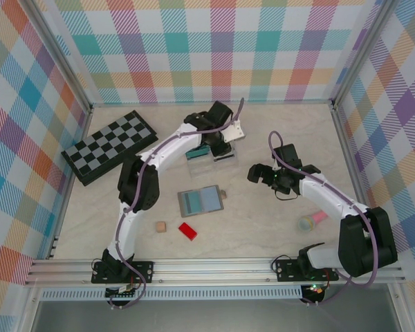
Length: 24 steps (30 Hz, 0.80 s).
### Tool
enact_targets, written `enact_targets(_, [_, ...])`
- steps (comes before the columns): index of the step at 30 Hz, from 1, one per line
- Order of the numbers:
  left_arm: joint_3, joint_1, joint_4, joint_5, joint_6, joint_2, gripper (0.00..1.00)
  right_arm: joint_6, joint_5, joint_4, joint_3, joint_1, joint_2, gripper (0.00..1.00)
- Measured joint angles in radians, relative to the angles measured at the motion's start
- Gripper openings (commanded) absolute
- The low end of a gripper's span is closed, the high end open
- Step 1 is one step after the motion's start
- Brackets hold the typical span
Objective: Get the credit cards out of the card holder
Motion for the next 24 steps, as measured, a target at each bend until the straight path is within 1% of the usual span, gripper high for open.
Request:
enact_targets(2, [-0.019, 0.006, 0.034, 0.002, -0.064, -0.053, 0.38, 0.000, 0.000, 0.000, -0.001, 0.000, 0.000, 1.00])
enact_targets(3, [-0.035, 0.011, 0.054, 0.003, -0.100, -0.085, 0.42, 0.000, 0.000, 0.000, -0.002, 0.000, 0.000, 1.00])
enact_targets(5, [-0.080, 0.022, 0.094, 0.002, -0.174, -0.152, 0.54, -0.001, -0.001, 0.002, -0.003, 0.000, 0.000, 1.00])
enact_targets(8, [-0.204, 0.042, 0.170, -0.019, -0.303, -0.274, 0.73, -0.005, -0.008, 0.011, -0.011, 0.000, 0.000, 1.00])
enact_targets(11, [-0.362, 0.059, 0.242, -0.055, -0.439, -0.400, 0.82, -0.009, -0.032, 0.023, -0.019, 0.000, 0.000, 1.00])
enact_targets(16, [-0.623, 0.082, 0.309, -0.093, -0.642, -0.588, 0.93, -0.012, -0.092, 0.058, -0.032, 0.000, -0.001, 1.00])
enact_targets(17, [-0.674, 0.085, 0.319, -0.101, -0.678, -0.626, 0.96, -0.012, -0.103, 0.061, -0.032, 0.001, -0.002, 1.00])
enact_targets(19, [-0.774, 0.087, 0.334, -0.114, -0.744, -0.700, 0.99, -0.015, -0.118, 0.060, -0.032, 0.010, -0.009, 1.00])
enact_targets(21, [-0.864, 0.089, 0.348, -0.138, -0.808, -0.765, 1.00, -0.017, -0.125, 0.050, -0.029, 0.028, -0.020, 1.00])
enact_targets(24, [-0.990, 0.089, 0.351, -0.222, -0.935, -0.855, 1.00, -0.019, -0.112, 0.001, 0.008, 0.095, -0.030, 1.00])
